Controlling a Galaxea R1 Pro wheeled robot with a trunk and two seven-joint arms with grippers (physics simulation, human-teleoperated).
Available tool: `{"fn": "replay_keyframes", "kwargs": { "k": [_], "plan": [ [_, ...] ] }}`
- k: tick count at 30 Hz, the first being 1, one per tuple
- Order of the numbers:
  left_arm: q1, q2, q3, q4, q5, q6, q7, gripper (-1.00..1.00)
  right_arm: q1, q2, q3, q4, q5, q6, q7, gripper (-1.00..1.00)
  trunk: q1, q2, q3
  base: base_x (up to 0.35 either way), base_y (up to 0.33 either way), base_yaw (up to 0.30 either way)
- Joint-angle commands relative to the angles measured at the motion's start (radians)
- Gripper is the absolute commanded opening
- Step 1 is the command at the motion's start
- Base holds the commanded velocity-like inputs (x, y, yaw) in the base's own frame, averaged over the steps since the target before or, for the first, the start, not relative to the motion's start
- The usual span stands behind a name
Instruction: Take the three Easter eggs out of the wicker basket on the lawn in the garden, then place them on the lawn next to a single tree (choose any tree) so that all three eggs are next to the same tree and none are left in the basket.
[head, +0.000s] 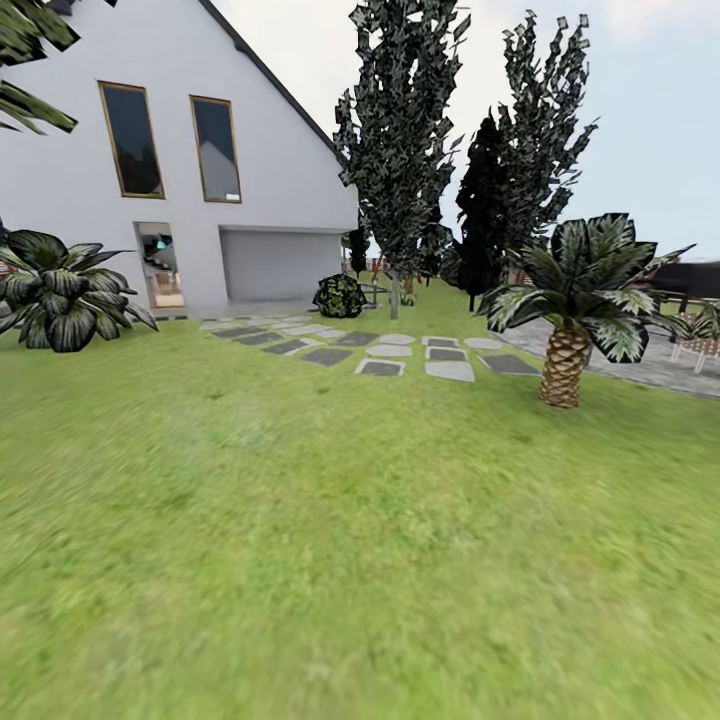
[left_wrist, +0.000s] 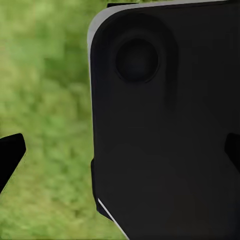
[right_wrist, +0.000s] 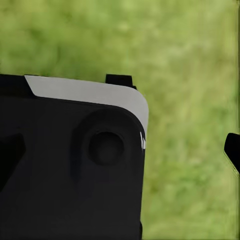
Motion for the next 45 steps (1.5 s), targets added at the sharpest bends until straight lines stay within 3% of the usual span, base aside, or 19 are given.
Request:
{"fn": "replay_keyframes", "kwargs": {
  "k": [1, 45],
  "plan": [
    [0.001, 0.000, -0.001, -0.002, 0.000, 0.000, 0.000, 1.00, -0.002, 0.000, 0.006, 0.004, 0.000, -0.006, 0.000, 1.00, 0.001, 0.000, -0.001, 0.342, 0.000, 0.000],
    [0.001, -0.001, -0.001, -0.002, 0.000, 0.000, 0.000, 1.00, -0.002, -0.001, 0.005, 0.004, 0.001, -0.005, 0.000, 1.00, 0.001, 0.000, -0.001, 0.342, 0.000, 0.000]
  ]
}}
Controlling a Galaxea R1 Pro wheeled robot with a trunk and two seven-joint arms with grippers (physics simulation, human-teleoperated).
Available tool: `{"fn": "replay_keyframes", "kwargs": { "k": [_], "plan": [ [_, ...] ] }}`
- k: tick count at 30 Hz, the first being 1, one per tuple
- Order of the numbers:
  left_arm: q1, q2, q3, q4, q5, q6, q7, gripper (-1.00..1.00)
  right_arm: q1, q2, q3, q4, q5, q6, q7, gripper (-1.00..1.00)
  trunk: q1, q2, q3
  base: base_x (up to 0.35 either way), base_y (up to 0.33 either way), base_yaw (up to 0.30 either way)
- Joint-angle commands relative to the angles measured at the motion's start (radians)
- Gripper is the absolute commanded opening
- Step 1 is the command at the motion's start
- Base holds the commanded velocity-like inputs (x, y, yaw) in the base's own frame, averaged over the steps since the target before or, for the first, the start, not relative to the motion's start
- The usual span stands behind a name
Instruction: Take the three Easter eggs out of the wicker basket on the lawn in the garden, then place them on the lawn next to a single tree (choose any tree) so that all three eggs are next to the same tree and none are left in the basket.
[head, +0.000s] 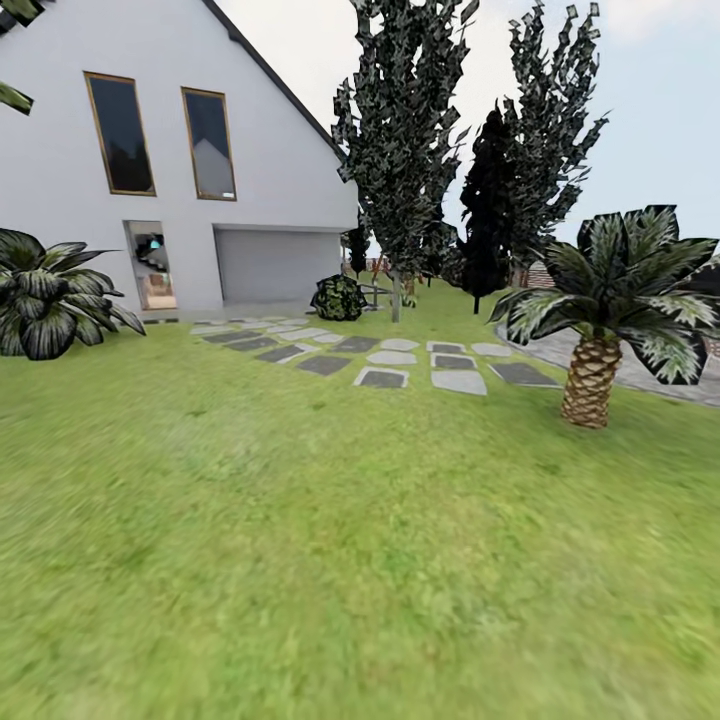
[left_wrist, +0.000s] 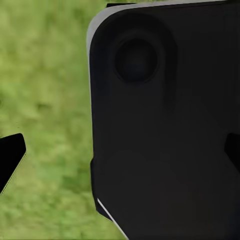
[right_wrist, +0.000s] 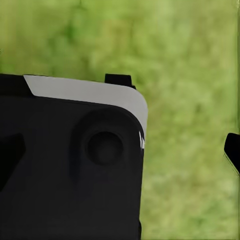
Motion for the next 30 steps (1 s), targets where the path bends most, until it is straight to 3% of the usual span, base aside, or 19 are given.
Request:
{"fn": "replay_keyframes", "kwargs": {
  "k": [1, 30],
  "plan": [
    [0.001, 0.000, -0.001, -0.002, 0.000, 0.000, 0.000, 1.00, -0.002, 0.000, 0.006, 0.004, 0.000, -0.007, 0.000, 1.00, 0.001, 0.000, -0.001, 0.342, 0.000, 0.000],
    [0.001, -0.001, -0.001, -0.001, 0.000, 0.000, -0.001, 1.00, -0.002, -0.002, 0.005, 0.004, -0.001, -0.008, -0.003, 1.00, 0.001, 0.000, -0.001, 0.342, 0.000, 0.000]
  ]
}}
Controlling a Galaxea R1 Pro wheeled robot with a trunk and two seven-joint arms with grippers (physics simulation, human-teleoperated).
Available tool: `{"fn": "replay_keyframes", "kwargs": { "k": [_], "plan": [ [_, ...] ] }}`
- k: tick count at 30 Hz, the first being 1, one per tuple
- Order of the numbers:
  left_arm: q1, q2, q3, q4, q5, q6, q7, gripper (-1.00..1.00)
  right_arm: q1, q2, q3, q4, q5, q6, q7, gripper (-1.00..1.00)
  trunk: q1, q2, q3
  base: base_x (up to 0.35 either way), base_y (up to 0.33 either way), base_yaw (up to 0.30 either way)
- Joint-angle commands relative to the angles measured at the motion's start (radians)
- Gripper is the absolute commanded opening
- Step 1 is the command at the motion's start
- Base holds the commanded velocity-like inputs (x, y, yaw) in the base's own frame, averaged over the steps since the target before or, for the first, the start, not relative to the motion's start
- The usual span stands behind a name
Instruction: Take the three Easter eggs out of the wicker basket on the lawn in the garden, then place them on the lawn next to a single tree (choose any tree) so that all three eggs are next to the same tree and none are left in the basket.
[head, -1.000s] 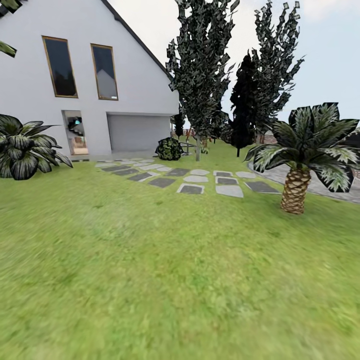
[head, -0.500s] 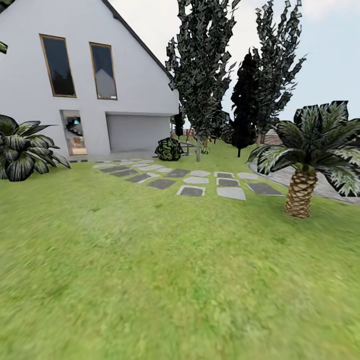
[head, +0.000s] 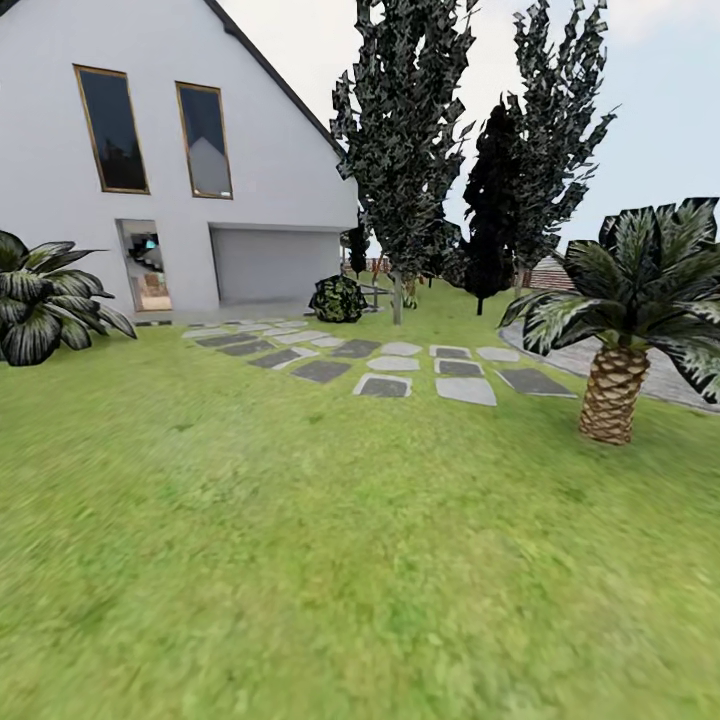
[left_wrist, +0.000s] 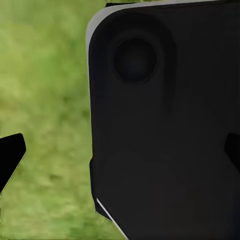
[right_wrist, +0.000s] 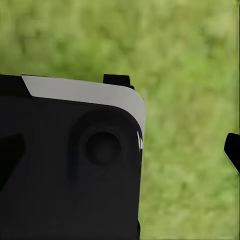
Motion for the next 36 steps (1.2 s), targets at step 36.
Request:
{"fn": "replay_keyframes", "kwargs": {
  "k": [36],
  "plan": [
    [0.001, 0.000, -0.001, -0.002, -0.003, 0.000, 0.000, 1.00, -0.002, 0.000, 0.007, 0.004, 0.001, -0.006, 0.001, 1.00, 0.001, 0.000, -0.001, 0.342, 0.000, 0.000]
  ]
}}
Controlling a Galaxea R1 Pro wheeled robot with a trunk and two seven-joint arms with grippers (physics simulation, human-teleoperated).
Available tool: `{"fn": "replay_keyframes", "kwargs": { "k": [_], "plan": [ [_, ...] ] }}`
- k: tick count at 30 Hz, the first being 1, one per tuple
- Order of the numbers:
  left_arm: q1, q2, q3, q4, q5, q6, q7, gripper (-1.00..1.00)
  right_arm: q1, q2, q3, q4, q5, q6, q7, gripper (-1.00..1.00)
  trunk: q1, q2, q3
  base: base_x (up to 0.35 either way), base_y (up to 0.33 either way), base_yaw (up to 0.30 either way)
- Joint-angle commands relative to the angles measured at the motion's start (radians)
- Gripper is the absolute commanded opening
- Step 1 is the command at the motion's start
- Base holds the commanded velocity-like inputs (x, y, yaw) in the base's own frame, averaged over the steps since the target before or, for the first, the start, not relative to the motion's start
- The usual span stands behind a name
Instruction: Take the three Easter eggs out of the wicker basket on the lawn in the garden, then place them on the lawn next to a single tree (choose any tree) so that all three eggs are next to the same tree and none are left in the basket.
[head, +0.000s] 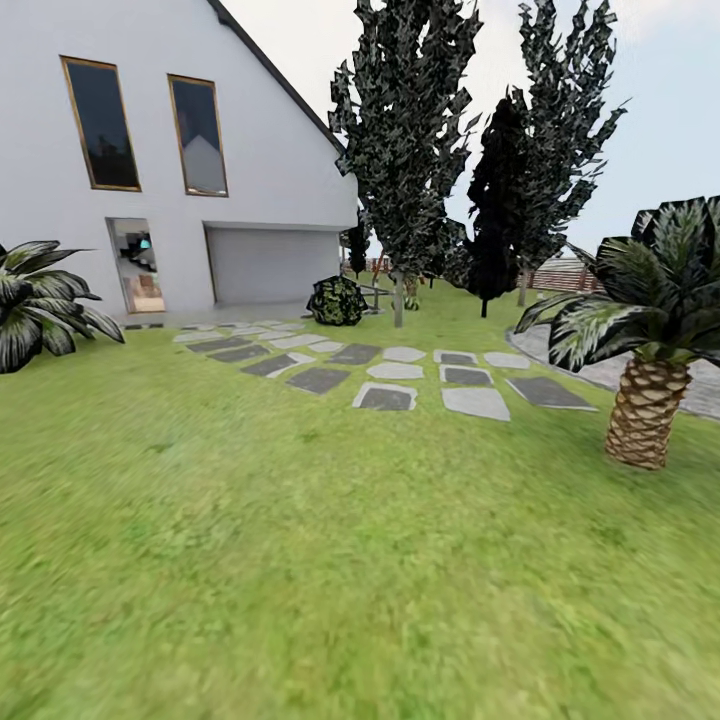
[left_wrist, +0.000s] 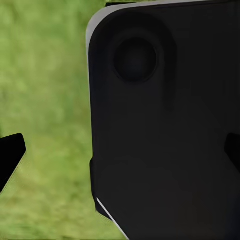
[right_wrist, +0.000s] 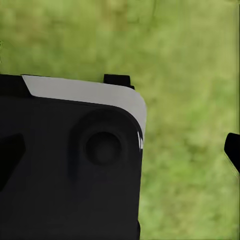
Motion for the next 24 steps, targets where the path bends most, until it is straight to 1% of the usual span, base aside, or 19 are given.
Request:
{"fn": "replay_keyframes", "kwargs": {
  "k": [1, 24],
  "plan": [
    [0.001, 0.000, -0.001, -0.002, 0.000, 0.000, 0.000, 1.00, -0.002, 0.000, 0.006, 0.004, 0.000, -0.006, 0.000, 1.00, 0.001, 0.000, -0.001, 0.342, 0.000, 0.000],
    [0.001, 0.000, -0.001, -0.002, 0.001, 0.000, 0.000, 1.00, -0.002, 0.000, 0.005, 0.002, -0.001, -0.007, 0.003, 1.00, 0.001, 0.000, -0.001, 0.342, 0.000, 0.000]
  ]
}}
